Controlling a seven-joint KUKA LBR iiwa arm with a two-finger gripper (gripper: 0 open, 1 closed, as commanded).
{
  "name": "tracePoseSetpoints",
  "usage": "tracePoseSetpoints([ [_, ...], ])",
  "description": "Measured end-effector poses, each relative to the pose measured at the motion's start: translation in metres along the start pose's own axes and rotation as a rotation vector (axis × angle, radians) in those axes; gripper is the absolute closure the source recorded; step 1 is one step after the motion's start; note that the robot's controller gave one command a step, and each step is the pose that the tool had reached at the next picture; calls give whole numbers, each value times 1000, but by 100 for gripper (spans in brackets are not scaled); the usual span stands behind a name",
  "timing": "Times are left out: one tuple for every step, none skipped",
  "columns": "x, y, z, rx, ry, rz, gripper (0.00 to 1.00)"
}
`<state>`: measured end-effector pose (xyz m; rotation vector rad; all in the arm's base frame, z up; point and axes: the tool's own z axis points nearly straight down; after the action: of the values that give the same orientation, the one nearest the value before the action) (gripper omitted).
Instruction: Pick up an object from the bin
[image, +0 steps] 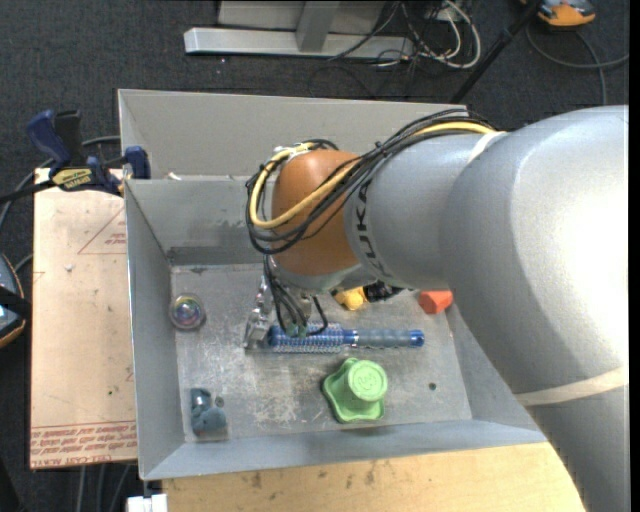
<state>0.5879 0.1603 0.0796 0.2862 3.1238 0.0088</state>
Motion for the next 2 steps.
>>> tracePoseSetpoints([
  [4, 4, -70, 1, -4, -31, 100],
  [5, 3, -65, 4, 3, -30, 0],
])
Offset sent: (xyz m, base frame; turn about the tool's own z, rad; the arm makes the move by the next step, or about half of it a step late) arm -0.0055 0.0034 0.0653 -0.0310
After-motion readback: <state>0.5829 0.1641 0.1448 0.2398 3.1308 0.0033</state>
